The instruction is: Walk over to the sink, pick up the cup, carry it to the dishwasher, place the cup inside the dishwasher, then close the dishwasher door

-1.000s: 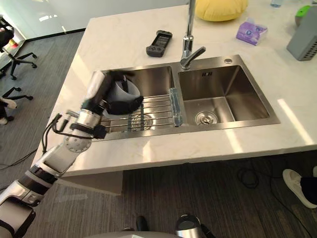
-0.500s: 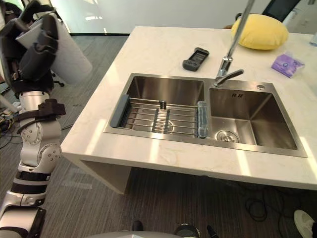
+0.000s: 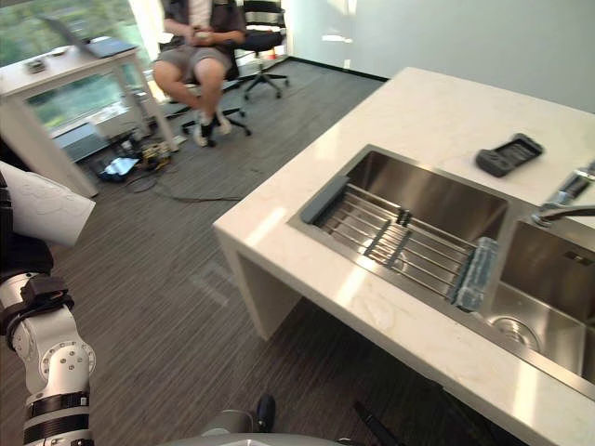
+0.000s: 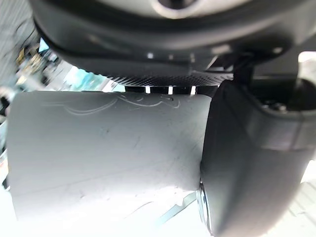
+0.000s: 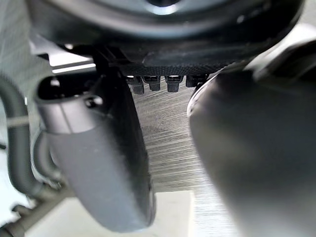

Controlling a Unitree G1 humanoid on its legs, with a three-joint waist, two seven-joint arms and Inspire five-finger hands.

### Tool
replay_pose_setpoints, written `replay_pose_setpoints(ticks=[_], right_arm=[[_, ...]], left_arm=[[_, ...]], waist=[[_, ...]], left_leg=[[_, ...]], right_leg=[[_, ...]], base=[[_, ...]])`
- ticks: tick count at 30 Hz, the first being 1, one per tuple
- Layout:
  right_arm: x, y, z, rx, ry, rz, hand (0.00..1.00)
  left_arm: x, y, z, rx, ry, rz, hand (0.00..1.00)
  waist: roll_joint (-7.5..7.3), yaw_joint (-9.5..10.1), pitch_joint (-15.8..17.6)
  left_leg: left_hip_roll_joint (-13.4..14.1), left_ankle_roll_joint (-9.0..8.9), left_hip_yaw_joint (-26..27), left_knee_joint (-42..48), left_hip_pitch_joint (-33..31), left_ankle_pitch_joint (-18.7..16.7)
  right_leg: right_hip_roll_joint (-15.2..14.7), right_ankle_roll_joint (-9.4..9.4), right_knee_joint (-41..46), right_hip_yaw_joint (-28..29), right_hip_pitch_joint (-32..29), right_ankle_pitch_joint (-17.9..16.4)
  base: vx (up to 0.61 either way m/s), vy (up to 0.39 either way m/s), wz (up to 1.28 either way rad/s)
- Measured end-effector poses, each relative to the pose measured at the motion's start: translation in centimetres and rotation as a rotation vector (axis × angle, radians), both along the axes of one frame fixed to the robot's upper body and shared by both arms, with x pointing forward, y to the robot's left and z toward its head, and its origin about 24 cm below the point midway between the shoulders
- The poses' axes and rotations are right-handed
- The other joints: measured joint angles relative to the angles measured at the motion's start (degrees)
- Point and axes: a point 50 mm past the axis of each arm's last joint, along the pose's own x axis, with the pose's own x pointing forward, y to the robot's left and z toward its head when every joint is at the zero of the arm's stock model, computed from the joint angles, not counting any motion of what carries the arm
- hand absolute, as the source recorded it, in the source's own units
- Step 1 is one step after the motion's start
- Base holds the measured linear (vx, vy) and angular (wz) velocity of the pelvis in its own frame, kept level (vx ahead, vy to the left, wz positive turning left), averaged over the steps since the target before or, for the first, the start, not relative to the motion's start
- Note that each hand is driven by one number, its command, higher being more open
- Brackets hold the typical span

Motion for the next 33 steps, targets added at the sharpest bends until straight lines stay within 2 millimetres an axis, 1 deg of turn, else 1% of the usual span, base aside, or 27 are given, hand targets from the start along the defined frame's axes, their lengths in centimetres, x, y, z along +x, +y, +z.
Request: replay_pose_setpoints(ticks=[1, 3, 4, 5, 6, 7, 8, 9, 10, 11, 12, 13, 14, 15, 17, 18, 19, 20, 21, 22, 23, 24, 25, 26, 28, 30, 33], right_arm=[[-0.3, -0.7, 0.1, -0.017, 0.012, 0.013, 1.0], [-0.8, -1.6, 0.3, -0.044, 0.023, 0.016, 1.0], [-1.3, -2.0, 0.4, -0.065, 0.028, 0.009, 1.0], [-2.2, -2.7, 0.6, -0.089, 0.042, -0.007, 1.0], [-2.6, -3.2, 0.8, -0.104, 0.049, -0.024, 1.0], [-2.9, -3.2, 0.7, -0.101, 0.054, -0.051, 1.0], [-3.0, -2.7, 0.5, -0.083, 0.051, -0.102, 1.0], [-3.3, -2.0, 0.2, -0.064, 0.054, -0.126, 1.0], [-3.7, -1.7, 0.1, -0.062, 0.057, -0.166, 1.0], [-4.0, -2.1, 0.2, -0.08, 0.066, -0.189, 1.0], [-4.0, -2.2, 0.1, -0.083, 0.067, -0.209, 1.0], [-4.0, -2.3, 0.2, -0.089, 0.067, -0.215, 1.0], [-3.9, -2.3, 0.2, -0.096, 0.056, -0.223, 1.0], [-3.7, -2.2, 0.2, -0.105, 0.055, -0.214, 1.0], [-3.3, -2.6, 0.3, -0.132, 0.07, -0.178, 1.0], [-3.0, -2.8, 0.3, -0.146, 0.071, -0.156, 1.0], [-2.9, -2.9, 0.4, -0.15, 0.073, -0.144, 1.0], [-2.9, -2.9, 0.4, -0.149, 0.074, -0.135, 1.0], [-2.9, -2.9, 0.4, -0.148, 0.072, -0.136, 1.0], [-3.0, -2.4, 0.3, -0.134, 0.068, -0.135, 1.0], [-3.4, -1.8, 0.2, -0.117, 0.074, -0.115, 1.0], [-3.4, -1.4, 0.1, -0.11, 0.075, -0.098, 1.0], [-3.1, -0.8, 0.0, -0.093, 0.065, -0.065, 1.0], [-2.6, -0.3, -0.1, -0.081, 0.053, -0.04, 1.0], [-1.6, 0.6, -0.3, -0.057, 0.031, -0.013, 1.0], [-1.1, 0.4, -0.1, -0.056, 0.004, 0.026, 1.0], [0.7, 1.3, -0.2, 0.011, -0.027, 0.015, 1.0]], left_arm=[[-0.9, 0.6, 0.8, 0.02, -0.033, 0.035, 0.0], [-2.4, 1.2, 2.0, 0.064, -0.1, 0.087, 0.0], [-2.9, 1.2, 2.8, 0.096, -0.143, 0.095, 0.0], [-2.9, 1.0, 3.2, 0.124, -0.172, 0.075, 0.0], [-2.7, 0.7, 3.4, 0.136, -0.181, 0.058, 0.0], [-2.4, 0.5, 3.4, 0.148, -0.175, 0.033, 0.0], [-1.7, 0.2, 3.2, 0.143, -0.171, 0.005, 0.0], [-1.3, 0.2, 3.5, 0.144, -0.179, -0.003, 0.0], [-0.8, 0.1, 3.6, 0.133, -0.191, -0.011, 0.0], [-0.9, 0.1, 3.6, 0.14, -0.181, -0.005, 0.0], [-0.9, 0.3, 3.5, 0.141, -0.172, 0.002, 0.0], [-1.0, 0.4, 3.4, 0.138, -0.156, 0.01, 0.0], [-1.3, 0.8, 3.4, 0.145, -0.12, 0.039, 0.0], [-1.5, 1.1, 3.5, 0.152, -0.094, 0.063, 0.0], [-1.8, 1.3, 3.3, 0.17, -0.036, 0.067, 0.0], [-1.6, 1.1, 2.8, 0.18, 0.006, 0.044, 0.0], [-1.5, 0.8, 2.5, 0.181, 0.027, 0.022, 0.0], [-0.8, -0.5, 1.3, 0.187, 0.07, -0.067, 0.0], [-0.6, -0.9, 1.1, 0.186, 0.075, -0.087, 0.0], [0.2, -2.5, 0.0, 0.165, 0.091, -0.173, 0.0], [1.0, -4.2, -1.2, 0.139, 0.109, -0.257, 0.0], [1.2, -4.9, -1.6, 0.126, 0.119, -0.287, 0.0], [1.4, -5.8, -2.4, 0.108, 0.137, -0.327, 0.0], [1.7, -6.8, -3.1, 0.1, 0.165, -0.357, 0.0], [2.0, -8.0, -3.8, 0.107, 0.198, -0.394, 0.0], [2.3, -9.5, -4.3, 0.153, 0.247, -0.438, 0.0], [2.9, -12.4, -5.1, 0.288, 0.351, -0.523, 0.0]], waist=[[-0.37, 0.55, -0.2], [0.03, 0.78, -0.7], [0.47, 0.7, -1.2], [2.07, 0.6, -2.5], [2.69, 0.33, -2.3], [3.51, -0.38, -2.2], [3.95, -2.45, -3.0], [2.47, -3.05, -3.3], [2.99, -4.32, -3.0], [3.88, -4.04, -2.9], [4.19, -3.61, -2.8], [4.32, -2.55, -2.9], [4.33, -1.29, -3.0], [4.08, -1.23, -3.3], [4.21, -0.86, -3.6], [4.15, -0.93, -3.5], [4.12, -0.95, -3.5], [4.31, -1.28, -3.5], [4.33, -1.51, -3.4], [4.55, -2.77, -3.2], [4.17, -3.44, -3.1], [3.94, -3.5, -3.1], [3.41, -3.6, -3.0], [3.32, -3.58, -3.0], [3.06, -3.58, -3.1], [2.71, -3.69, -3.3], [0.6, -4.45, -3.7]], left_leg=[[2.0, 0.05, 3.1, 2.7, -0.6, -0.1], [5.7, 0.49, 7.6, 6.9, -0.6, -2.0], [8.9, 1.45, 11.2, 9.5, -0.1, -2.3], [12.4, 3.45, 15.3, 10.6, 0.9, -0.3], [10.9, 3.31, 16.3, 10.8, 0.3, -0.5], [9.3, 5.05, 18.4, 9.8, -0.3, 0.1], [4.7, 7.07, 13.9, -0.1, -0.2, 4.9], [1.8, 7.66, 13.5, -4.7, 0.6, 6.5], [3.7, 8.03, 18.8, -0.9, 1.8, 1.4], [5.9, 1.61, 23.3, 0.0, 4.3, -2.0], [3.8, 0.33, 23.7, -3.5, 6.4, -0.8], [2.2, 0.91, 23.7, -6.8, 8.1, 0.1], [-0.8, 2.15, 23.5, -11.9, 11.0, 1.8], [-3.2, 2.98, 22.2, -14.0, 11.7, 2.0], [-5.7, 4.34, 20.0, -16.2, 11.9, 2.3], [-6.7, 4.87, 17.9, -16.9, 11.8, 2.3], [-7.1, 5.1, 16.6, -17.2, 11.9, 2.3], [-7.3, 6.41, 12.3, -17.2, 11.9, 2.1], [-7.3, 6.44, 11.2, -17.1, 11.9, 2.1], [-7.2, 6.4, 6.1, -16.3, 11.7, 2.0], [-7.5, 6.63, 1.4, -15.7, 11.8, 1.8], [-7.7, 6.77, -0.4, -15.3, 11.9, 1.7], [-8.3, 6.92, -3.3, -14.8, 11.8, 1.4], [-8.9, 6.98, -5.7, -14.7, 12.0, 1.4], [-9.1, 6.93, -7.4, -14.8, 13.0, 1.0], [-8.8, 6.79, -7.4, -14.5, 13.9, 0.2], [-8.8, 6.15, -6.4, -15.0, 15.0, -0.2]], right_leg=[[-1.2, 0.43, -0.3, -2.2, -0.4, 0.8], [-3.1, 1.37, -0.7, -6.0, -0.5, 2.4], [-4.8, 2.08, 0.1, -8.9, -0.7, 2.8], [-5.9, 2.22, 2.8, -12.2, -0.7, 2.9], [-7.1, 1.86, 5.5, -13.7, -1.2, 2.7], [-8.9, 0.23, 8.8, -14.8, -2.3, 1.3], [-4.8, -2.35, 4.6, -15.3, -3.9, -0.5], [-4.7, -4.4, 0.8, -16.9, -4.7, 2.7], [-5.4, -0.2, 0.0, -20.8, -2.0, 5.2], [-5.9, 0.7, -0.2, -24.1, 0.1, 5.8], [-7.3, 1.43, -0.5, -25.6, 1.6, 6.4], [-7.9, 1.58, -1.4, -25.9, 2.4, 7.6], [-8.3, 1.76, -3.4, -26.6, 4.2, 9.5], [-9.2, 1.86, -4.2, -26.9, 5.3, 10.5], [-11.2, 1.52, -2.5, -26.8, 5.3, 12.3], [-12.5, 0.43, 0.4, -26.5, 4.9, 13.4], [-13.3, -0.61, 2.8, -25.8, 4.4, 14.0], [-13.9, -5.67, 10.1, -18.0, 1.2, 14.2], [-13.2, -5.72, 10.9, -15.4, 0.6, 13.2], [-8.4, -4.01, 10.8, -4.6, -0.8, 8.6], [-4.1, -2.76, 10.3, 4.2, -1.8, 5.7], [-2.5, -2.11, 9.8, 7.4, -2.6, 4.8], [-0.3, -0.58, 8.9, 12.7, -4.7, 3.5], [1.2, 0.26, 7.8, 16.6, -7.2, 2.9], [2.9, 0.68, 6.8, 20.4, -11.0, 2.7], [4.0, 0.59, 4.2, 21.8, -13.4, 3.6], [4.3, -0.7, -3.3, 19.9, -13.4, 12.6]], base=[[-0.12, 0.055, 0.97], [-0.05, 0.119, 1.04], [0.03, 0.187, 1.35], [0.06, 0.246, 1.52], [0.05, 0.244, 1.58], [-0.08, 0.241, 2.3], [-0.11, 0.149, 2.45], [-0.1, 0.088, 2.91], [0.01, 0.083, 2.16], [0.04, 0.14, 1.95], [0.05, 0.193, 0.94], [0.06, 0.237, 0.39], [0.06, 0.317, 0.35], [0.06, 0.295, 0.48], [0.07, 0.196, 0.69], [0.09, 0.155, 0.76], [0.12, 0.16, 1.2], [0.08, 0.085, 1.06], [0.1, 0.067, 1.74], [0.1, 0.005, 2.0], [0.11, -0.022, 2.15], [0.13, -0.027, 1.85], [0.14, -0.004, 1.37], [0.14, 0.003, 1.22], [0.13, -0.005, 0.68], [0.12, -0.023, 0.22], [0.12, -0.054, -0.14]])
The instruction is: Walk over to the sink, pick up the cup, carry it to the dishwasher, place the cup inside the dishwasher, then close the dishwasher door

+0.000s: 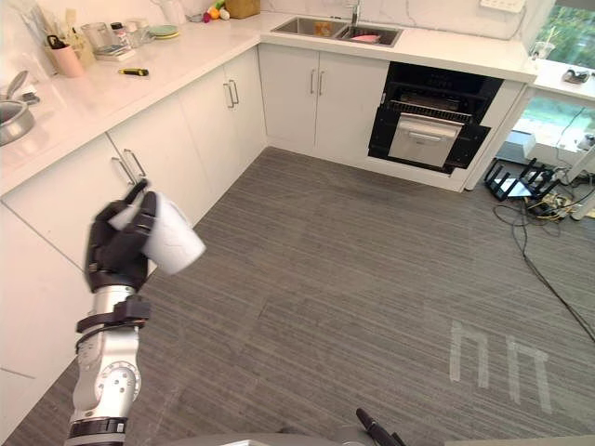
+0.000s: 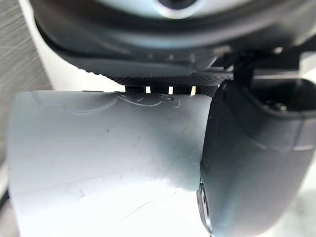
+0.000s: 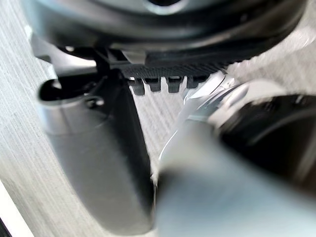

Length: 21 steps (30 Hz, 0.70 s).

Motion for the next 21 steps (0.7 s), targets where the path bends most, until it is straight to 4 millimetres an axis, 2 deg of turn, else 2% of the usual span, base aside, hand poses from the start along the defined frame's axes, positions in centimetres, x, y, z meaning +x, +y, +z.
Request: replay_pose_setpoints(ticks=[1, 2, 8, 14, 16, 18, 21], right_arm=[[0.3, 0.3, 0.0, 0.02, -0.004, -0.011, 1.0], [1.0, 1.0, 0.0, 0.084, -0.001, 0.118, 1.0], [0.7, 1.0, -0.1, 0.088, 0.008, 0.116, 1.0], [0.0, 0.5, -0.1, 0.111, 0.025, 0.058, 1.0], [-0.5, 0.2, -0.2, 0.117, 0.027, -0.025, 1.0], [-1.0, 0.1, -0.3, 0.118, 0.04, -0.068, 1.0], [-2.6, 0.5, -0.5, 0.103, 0.092, -0.149, 1.0]], left_arm=[[0.1, -0.5, -0.2, 0.035, 0.013, -0.016, 0.0], [0.2, -2.6, -2.6, 0.252, 0.144, -0.049, 0.0], [0.2, -2.8, -2.7, 0.238, 0.147, -0.049, 0.0], [-0.6, -4.0, -4.8, 0.011, 0.283, -0.041, 0.0], [-1.1, -4.7, -6.2, -0.099, 0.372, -0.049, 0.0], [-1.3, -5.1, -7.1, -0.146, 0.421, -0.057, 0.0], [-1.8, -6.8, -9.1, -0.2, 0.53, -0.128, 0.0]], waist=[[-0.44, 0.04, -0.2], [-1.5, -2.13, 0.5], [-1.35, -2.12, 0.6], [-0.34, -1.98, 1.2], [0.51, -1.92, 1.6], [1.23, -2.02, 1.8], [1.32, -3.16, 1.5]], left_leg=[[0.0, -0.27, 0.4, -0.1, -0.1, -0.2], [4.3, -3.84, 6.9, -2.5, 3.2, -0.5], [4.3, -3.94, 6.9, -1.7, 2.7, -0.6], [5.1, -4.84, 6.9, 3.2, 1.7, -3.2], [6.3, -4.89, 7.1, 7.7, -0.4, -6.3], [7.0, -4.71, 7.2, 10.2, -1.5, -7.8], [6.8, -3.78, 9.1, 14.9, -2.8, -10.1]], right_leg=[[0.0, 0.35, -1.2, -0.1, 0.3, 1.6], [4.9, -1.3, -11.9, 0.9, 5.9, 5.1], [4.8, -1.38, -13.0, 0.8, 6.4, 5.9], [4.9, -1.81, -16.0, -0.4, 9.1, 7.4], [5.0, -2.83, -14.5, -4.0, 8.9, 5.9], [5.1, -3.0, -11.1, -4.6, 7.6, 4.1], [2.4, -2.6, 2.6, -6.6, 2.2, -4.7]], base=[[0.06, -0.044, -0.16], [0.02, -0.015, -0.08], [0.0, 0.0, 0.01], [-0.06, -0.022, 0.01], [-0.1, -0.066, -0.05], [-0.04, -0.052, 0.08], [0.02, -0.049, 0.39]])
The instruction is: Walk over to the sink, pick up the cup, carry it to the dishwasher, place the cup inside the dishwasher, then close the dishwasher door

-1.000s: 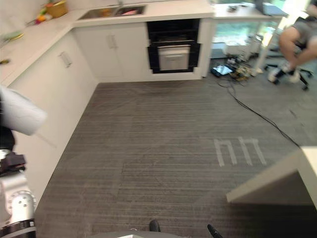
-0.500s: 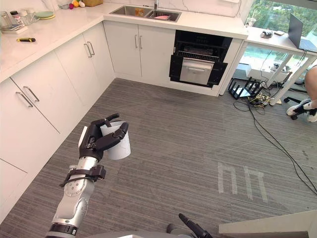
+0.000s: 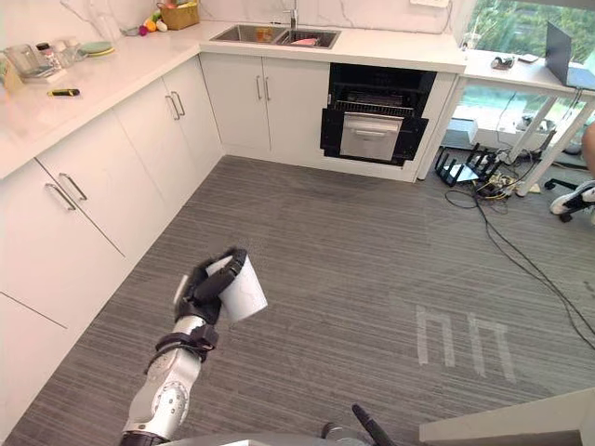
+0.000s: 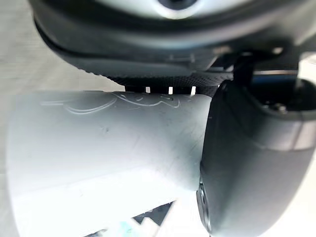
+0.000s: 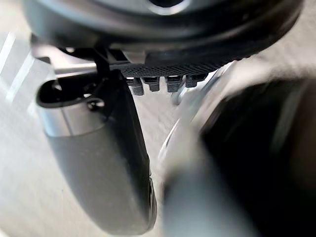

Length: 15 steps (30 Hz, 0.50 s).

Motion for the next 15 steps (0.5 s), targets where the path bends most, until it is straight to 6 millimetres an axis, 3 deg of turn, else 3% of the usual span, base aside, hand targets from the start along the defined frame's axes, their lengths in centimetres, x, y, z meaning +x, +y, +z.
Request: replay_pose_setpoints(ticks=[1, 2, 3, 4, 5, 6, 7, 8, 10, 12, 13, 14, 15], right_arm=[[-0.3, -0.1, 0.0, -0.015, 0.002, -0.017, 1.0], [-0.1, -0.3, 0.1, -0.032, -0.011, -0.041, 1.0], [0.1, -0.6, 0.1, -0.04, -0.028, -0.054, 1.0], [0.5, -0.8, 0.3, -0.058, -0.066, -0.057, 1.0], [0.8, -0.9, 0.4, -0.075, -0.083, -0.052, 1.0], [1.7, -1.0, 0.5, -0.1, -0.109, -0.033, 1.0], [1.9, -0.9, 0.5, -0.102, -0.119, -0.026, 1.0], [2.7, -0.6, 0.6, -0.102, -0.148, -0.011, 1.0], [3.6, -0.4, 0.8, -0.1, -0.194, -0.008, 1.0], [4.3, 0.0, 0.9, -0.097, -0.218, 0.006, 1.0], [4.7, 0.1, 1.0, -0.097, -0.231, 0.033, 1.0], [4.8, 0.0, 1.1, -0.105, -0.238, 0.053, 1.0], [5.1, -0.4, 1.3, -0.12, -0.248, 0.063, 1.0]], left_arm=[[-0.1, -0.5, -0.2, -0.003, 0.007, -0.028, 0.0], [-0.1, -1.0, -0.3, -0.007, 0.004, -0.057, 0.0], [-0.2, -1.2, -0.5, -0.008, 0.015, -0.066, 0.0], [-0.4, -1.4, -1.0, 0.001, 0.038, -0.087, 0.0], [-0.5, -1.5, -1.2, 0.013, 0.048, -0.113, 0.0], [-0.4, -1.6, -1.1, 0.014, 0.032, -0.137, 0.0], [-0.3, -1.5, -1.0, 0.01, 0.02, -0.143, 0.0], [0.0, -1.3, -0.6, 0.02, -0.003, -0.155, 0.0], [1.0, -1.2, 0.2, 0.041, -0.041, -0.17, 0.0], [2.3, -1.5, 1.4, 0.059, -0.089, -0.192, 0.0], [2.9, -1.6, 2.2, 0.065, -0.12, -0.2, 0.0], [3.0, -1.7, 2.3, 0.061, -0.124, -0.203, 0.0], [3.0, -2.0, 2.4, 0.052, -0.123, -0.206, 0.0]], waist=[[-0.09, -0.24, 0.1], [-1.14, -0.14, 1.2], [-1.79, -0.19, 2.0], [-1.75, -0.66, 2.0], [-1.91, -1.2, 1.9], [-1.58, -2.0, 2.0], [-1.23, -2.09, 2.2], [-1.19, -2.13, 2.1], [-0.64, -2.12, 2.7], [-0.74, -2.12, 3.7], [-1.56, -1.94, 3.9], [-0.25, -2.21, 4.0], [0.38, -2.27, 4.1]], left_leg=[[-0.2, 0.22, 0.0, 0.7, 0.1, -1.1], [-1.6, 0.34, -0.3, 2.0, 1.1, -2.6], [-2.0, 0.55, -0.5, 2.8, 1.9, -3.3], [-2.4, 0.47, -1.4, 3.4, 3.2, -4.1], [-2.6, 0.49, -2.5, 3.5, 4.6, -4.6], [-1.9, 0.55, -4.7, 3.3, 6.1, -4.9], [-1.3, 0.42, -5.3, 3.2, 6.4, -5.1], [-0.2, 0.0, -6.4, 2.8, 6.9, -5.5], [1.4, -0.67, -7.4, 0.9, 8.3, -5.9], [3.2, -2.28, -7.9, -1.2, 10.7, -6.8], [3.9, -3.87, -7.7, -2.6, 13.0, -7.9], [5.7, -4.55, -6.6, -3.3, 15.8, -9.6], [6.8, -4.31, -5.9, -2.9, 16.7, -9.8]], right_leg=[[-1.6, 1.41, 5.1, -1.0, -1.0, -2.4], [-5.0, 0.72, 19.1, -1.5, -5.3, -4.8], [-6.8, -0.84, 25.9, -1.6, -7.7, -3.6], [-8.1, -1.89, 33.3, -1.2, -10.0, -0.8], [-8.3, -1.79, 38.2, 0.3, -11.5, 2.6], [-7.2, -1.79, 44.6, 1.7, -15.0, 9.1], [-6.3, -0.64, 44.5, 2.2, -15.2, 6.1], [-4.6, 0.11, 38.4, 2.2, -15.1, 1.3], [-2.6, 0.94, 25.4, 1.5, -15.3, -0.5], [-1.7, 2.45, 11.1, 0.8, -15.6, 2.1], [-1.9, 3.71, 2.3, 0.4, -15.1, 7.9], [-0.9, 1.95, 3.5, -1.8, -14.1, 12.7], [0.0, 1.01, 5.6, -2.2, -14.5, 11.9]], base=[[0.08, -0.065, 0.42], [0.07, -0.067, 0.28], [0.08, -0.055, 0.27], [0.14, -0.032, 0.36], [0.2, -0.059, 0.63], [0.19, -0.087, 0.6], [0.19, -0.12, 0.59], [0.21, -0.164, 0.39], [0.25, -0.217, 0.28], [0.38, -0.325, 0.15], [0.52, -0.381, -0.05], [0.47, -0.302, -0.15], [0.46, -0.277, -0.26]])
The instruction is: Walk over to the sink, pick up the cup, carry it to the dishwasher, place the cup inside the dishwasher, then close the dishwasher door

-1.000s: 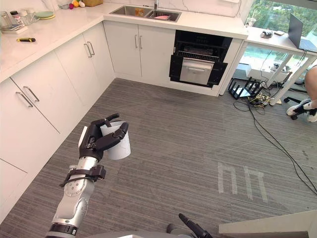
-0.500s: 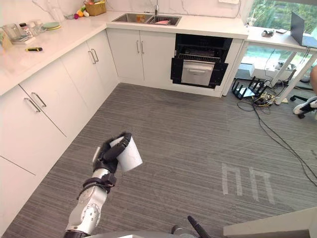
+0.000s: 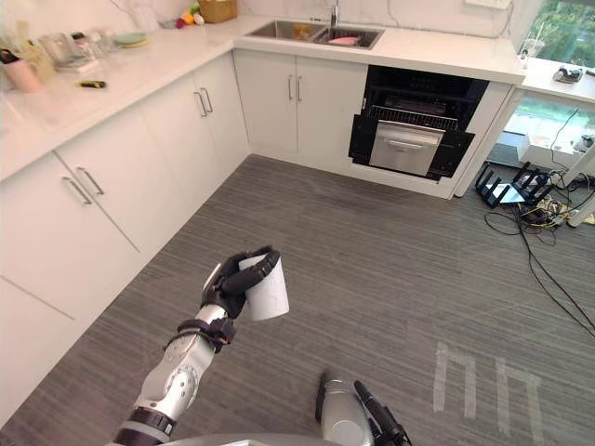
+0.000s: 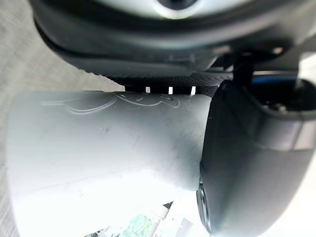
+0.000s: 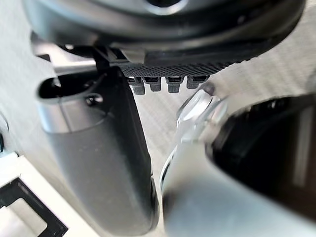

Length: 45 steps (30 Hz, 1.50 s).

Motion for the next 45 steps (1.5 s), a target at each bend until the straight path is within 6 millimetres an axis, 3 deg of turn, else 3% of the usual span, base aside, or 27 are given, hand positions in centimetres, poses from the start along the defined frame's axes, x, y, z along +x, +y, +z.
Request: replay_pose_setpoints(ticks=[1, 3, 5, 6, 8, 9, 10, 12, 14, 16, 17, 18, 20, 21, 24, 26, 27, 28, 30, 33, 35, 37, 38, 39, 42, 44, 45], right_arm=[[0.9, -0.2, 0.3, -0.016, -0.026, 0.02, 1.0], [1.7, -0.3, 0.7, -0.041, -0.061, 0.028, 1.0], [2.4, -0.3, 1.1, -0.069, -0.083, 0.036, 1.0], [2.5, -0.2, 1.2, -0.075, -0.086, 0.051, 1.0], [2.6, -0.5, 1.5, -0.121, -0.084, 0.113, 1.0], [2.8, -0.6, 1.7, -0.154, -0.085, 0.155, 1.0], [3.0, -0.7, 1.9, -0.165, -0.092, 0.166, 1.0], [5.2, -0.9, 2.8, -0.204, -0.164, 0.223, 1.0], [7.7, -0.8, 3.8, -0.226, -0.239, 0.271, 1.0], [9.6, -0.6, 4.8, -0.246, -0.304, 0.307, 1.0], [10.2, -0.9, 5.2, -0.267, -0.328, 0.316, 1.0], [10.3, -0.9, 5.3, -0.272, -0.332, 0.316, 1.0], [10.1, -0.4, 4.9, -0.256, -0.319, 0.312, 1.0], [10.2, -0.3, 5.0, -0.254, -0.322, 0.318, 1.0], [10.0, -0.7, 4.8, -0.252, -0.303, 0.306, 1.0], [9.2, -1.1, 4.5, -0.243, -0.27, 0.269, 1.0], [8.7, -1.0, 4.3, -0.246, -0.254, 0.267, 1.0], [8.6, -0.9, 4.2, -0.248, -0.25, 0.276, 1.0], [7.6, 0.4, 3.8, -0.237, -0.227, 0.311, 1.0], [7.0, 1.9, 4.3, -0.216, -0.264, 0.31, 1.0], [7.4, 2.3, 5.5, -0.225, -0.328, 0.288, 1.0], [8.1, 2.7, 6.7, -0.242, -0.398, 0.288, 1.0], [8.6, 3.0, 7.5, -0.252, -0.45, 0.3, 1.0], [9.3, 2.8, 8.5, -0.28, -0.513, 0.309, 1.0], [10.8, 1.6, 9.6, -0.33, -0.562, 0.304, 1.0], [10.9, 1.2, 10.6, -0.359, -0.595, 0.265, 1.0], [10.7, 1.0, 11.3, -0.378, -0.621, 0.236, 1.0]], left_arm=[[0.0, -0.3, 0.3, -0.01, -0.009, -0.008, 0.0], [-0.1, -1.0, 0.4, -0.038, -0.011, -0.019, 0.0], [-0.4, -1.9, 0.3, -0.067, -0.01, -0.023, 0.0], [-0.7, -2.1, 0.3, -0.068, -0.01, -0.021, 0.0], [-1.9, -2.2, 0.0, -0.081, -0.005, 0.001, 0.0], [-2.6, -2.0, -0.2, -0.094, 0.004, 0.027, 0.0], [-2.9, -1.7, -0.2, -0.097, 0.007, 0.042, 0.0], [-3.5, 0.0, -0.3, -0.103, 0.005, 0.114, 0.0], [-3.6, 1.2, -0.2, -0.092, -0.013, 0.163, 0.0], [-3.9, 2.1, 0.2, -0.091, -0.032, 0.204, 0.0], [-4.0, 2.2, 0.7, -0.095, -0.056, 0.21, 0.0], [-4.0, 2.2, 1.0, -0.091, -0.08, 0.208, 0.0], [-3.9, 2.7, 0.6, -0.071, -0.069, 0.214, 0.0], [-4.0, 3.4, 0.3, -0.056, -0.06, 0.23, 0.0], [-3.8, 3.8, 0.5, -0.049, -0.069, 0.245, 0.0], [-3.6, 3.6, 0.6, -0.032, -0.078, 0.236, 0.0], [-3.5, 3.6, 0.7, -0.013, -0.083, 0.232, 0.0], [-3.5, 3.5, 0.8, -0.012, -0.084, 0.232, 0.0], [-3.2, 3.8, 1.0, 0.009, -0.091, 0.237, 0.0], [-1.9, 2.6, 2.1, 0.014, -0.143, 0.166, 0.0], [-1.3, 1.3, 2.8, 0.019, -0.175, 0.107, 0.0], [-1.1, 0.6, 3.1, 0.012, -0.193, 0.07, 0.0], [-1.3, 0.7, 3.4, 0.01, -0.205, 0.065, 0.0], [-1.4, 0.4, 3.4, -0.003, -0.206, 0.06, 0.0], [-1.4, -1.0, 3.3, -0.026, -0.198, 0.037, 0.0], [-1.4, -1.9, 3.5, -0.037, -0.208, -0.003, 0.0], [-1.4, -2.2, 3.6, -0.053, -0.21, -0.002, 0.0]], waist=[[0.39, 0.02, -0.2], [0.49, -0.11, -0.4], [0.71, -0.07, -0.5], [1.02, 0.13, -0.7], [2.24, 1.06, -1.0], [2.78, 1.83, -1.2], [2.65, 2.09, -1.1], [2.28, 4.14, -1.1], [2.1, 5.6, -1.0], [2.08, 5.62, -0.9], [2.84, 5.68, -0.8], [3.0, 6.09, -0.8], [1.68, 7.0, -1.3], [0.86, 7.03, -1.4], [-1.35, 5.86, -1.5], [-3.02, 5.5, -1.4], [-3.45, 5.03, -1.7], [-3.48, 4.9, -1.7], [-3.26, 3.5, -1.6], [-2.52, 1.62, -1.1], [-1.76, 0.87, -0.7], [-1.76, 0.95, -0.8], [-3.33, 1.1, -2.1], [-3.48, 1.06, -3.3], [1.11, 0.86, -4.6], [1.24, -0.25, -4.6], [1.11, -0.62, -3.9]], left_leg=[[0.8, -0.64, 0.9, 2.6, 0.3, 1.3], [1.7, -1.34, 0.9, 7.5, 0.0, 4.0], [3.6, -5.91, 0.8, 19.8, -3.9, 9.4], [5.0, -9.47, 0.3, 28.0, -7.4, 14.3], [9.3, -10.51, 0.7, 46.5, -15.8, 26.5], [10.2, -6.81, 1.4, 55.9, -20.4, 23.5], [9.8, -5.07, 2.1, 58.7, -22.4, 21.6], [7.2, 0.14, 5.4, 55.6, -30.3, 13.3], [5.2, 0.22, 7.2, 38.7, -33.9, 10.1], [2.2, -1.81, 7.2, 13.9, -34.3, 13.0], [1.6, -4.64, 7.1, 2.8, -34.7, 16.8], [1.4, -4.82, 7.2, -0.3, -35.2, 18.1], [0.1, 0.74, 6.3, 4.3, -34.1, 25.8], [-1.4, 3.14, 6.0, 7.5, -34.3, 24.5], [-5.5, 5.23, 7.0, 10.8, -33.5, 20.1], [-9.4, 7.11, 7.4, 12.0, -29.2, 14.9], [-10.9, 7.77, 6.9, 11.1, -26.2, 12.9], [-11.5, 8.08, 6.6, 10.3, -24.6, 12.2], [-12.5, 8.77, 3.6, 4.1, -16.3, 11.3], [-10.5, 7.77, -1.1, 0.3, -10.1, 10.0], [-8.7, 6.16, -3.1, 1.2, -7.2, 7.5], [-7.4, 4.48, -2.6, 2.6, -3.6, 3.2], [-8.0, 3.13, -2.0, 2.9, -1.2, 0.5], [-8.1, 1.9, -1.5, 3.0, 1.9, -2.4], [-3.6, 1.7, 2.9, 6.7, 1.2, -1.6], [-0.4, 0.72, 6.2, 16.2, -0.9, 2.4], [2.0, -1.58, 6.6, 26.7, -3.8, 7.5]], right_leg=[[0.5, -3.61, 4.4, 0.0, -0.8, -2.9], [1.0, -3.88, 7.9, -0.5, 0.0, -7.2], [2.2, -4.78, 8.5, -1.0, 3.0, -11.5], [2.7, -5.05, 7.9, -1.0, 4.9, -12.9], [6.2, -6.27, 4.1, 0.0, 10.8, -14.5], [7.7, -7.5, 1.8, 1.6, 14.7, -15.1], [8.0, -7.56, 0.6, 2.4, 16.7, -15.4], [8.1, -7.1, -4.9, 7.4, 22.5, -15.0], [7.1, -5.99, -7.2, 11.0, 25.2, -14.4], [5.6, -5.84, -9.7, 12.3, 28.3, -14.5], [5.8, -5.21, -11.2, 12.7, 30.5, -14.8], [5.7, -2.64, -11.9, 12.9, 33.7, -17.0], [3.3, -1.15, -10.9, 14.4, 36.9, -19.7], [1.6, -0.97, -8.1, 14.8, 36.5, -19.4], [-2.9, 1.94, 1.9, 12.9, 33.4, -17.6], [-7.4, 7.39, 17.3, 10.0, 29.4, -9.6], [-9.4, 7.86, 26.2, 9.8, 26.0, -3.5], [-10.1, 6.89, 31.2, 9.4, 23.6, -4.6], [-9.5, 0.2, 40.2, 6.3, 15.3, -12.8], [-4.3, -0.88, 28.7, 5.9, 5.6, -18.0], [-1.8, 0.63, 13.3, 6.2, 2.0, -16.3], [-0.5, 1.49, 2.1, 4.6, 0.1, -10.7], [-1.1, 0.5, -1.1, 1.1, -0.8, -5.4], [-1.3, -6.13, 1.4, 0.4, -1.1, 2.7], [2.3, -6.7, 3.9, -1.0, -1.2, -3.0], [2.3, -7.06, 5.3, -3.6, 2.1, -7.6], [2.6, -6.93, 5.4, -4.2, 5.8, -10.1]], base=[[0.43, -0.29, -0.26], [0.43, -0.318, -0.11], [0.44, -0.301, -0.01], [0.36, -0.198, -0.12], [0.53, -0.142, -0.38], [0.6, -0.11, -0.54], [0.51, -0.046, -0.71], [0.49, 0.004, -1.03], [0.54, 0.07, -1.06], [0.59, 0.136, -0.57], [0.57, 0.209, -0.35], [0.58, 0.228, -0.39], [0.59, 0.281, -0.56], [0.71, 0.357, -0.49], [0.54, 0.237, 0.11], [0.72, 0.245, 0.26], [0.51, 0.154, 0.21], [0.47, 0.11, 0.25], [0.45, 0.051, 0.42], [0.39, -0.079, 0.73], [0.5, -0.198, 0.63], [0.53, -0.229, 0.12], [0.76, -0.331, -0.13], [0.75, -0.327, -0.23], [0.51, -0.236, -0.08], [0.54, -0.298, 0.47], [0.45, -0.264, 0.42]])
